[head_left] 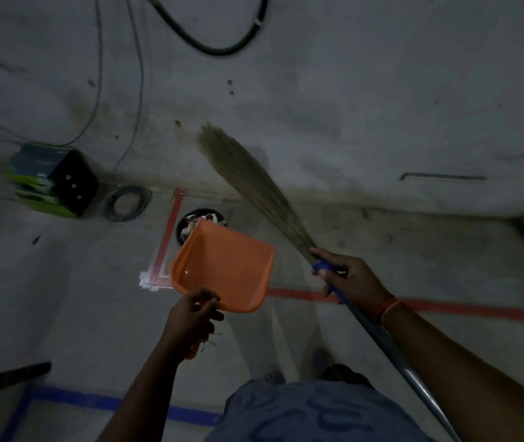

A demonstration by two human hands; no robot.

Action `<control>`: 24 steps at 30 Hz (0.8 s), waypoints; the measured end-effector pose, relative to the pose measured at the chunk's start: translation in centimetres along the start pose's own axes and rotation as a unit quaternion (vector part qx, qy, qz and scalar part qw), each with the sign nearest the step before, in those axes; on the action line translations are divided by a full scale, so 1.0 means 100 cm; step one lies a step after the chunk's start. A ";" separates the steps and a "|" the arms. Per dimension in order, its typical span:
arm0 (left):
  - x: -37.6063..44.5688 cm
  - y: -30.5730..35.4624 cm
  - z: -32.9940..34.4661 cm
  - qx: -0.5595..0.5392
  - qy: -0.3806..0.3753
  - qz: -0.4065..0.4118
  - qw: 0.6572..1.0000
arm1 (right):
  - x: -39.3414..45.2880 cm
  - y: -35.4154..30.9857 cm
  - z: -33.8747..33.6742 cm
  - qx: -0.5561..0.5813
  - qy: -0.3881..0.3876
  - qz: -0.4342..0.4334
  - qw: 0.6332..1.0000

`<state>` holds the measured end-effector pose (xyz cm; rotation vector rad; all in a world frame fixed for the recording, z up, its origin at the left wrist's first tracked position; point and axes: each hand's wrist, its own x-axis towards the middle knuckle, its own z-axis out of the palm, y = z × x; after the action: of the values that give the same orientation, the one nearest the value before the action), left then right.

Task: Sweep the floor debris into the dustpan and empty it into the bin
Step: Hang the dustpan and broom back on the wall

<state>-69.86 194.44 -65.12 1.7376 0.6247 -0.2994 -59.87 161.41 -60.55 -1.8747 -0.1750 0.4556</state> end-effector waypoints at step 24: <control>-0.107 0.064 0.289 0.016 -0.093 0.090 0.991 | -0.212 0.099 -0.221 0.061 0.117 -0.008 0.991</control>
<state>-71.50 163.19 -61.96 1.7595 0.3278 -0.3417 -71.57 131.46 -58.76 -1.7895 -0.0044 0.2264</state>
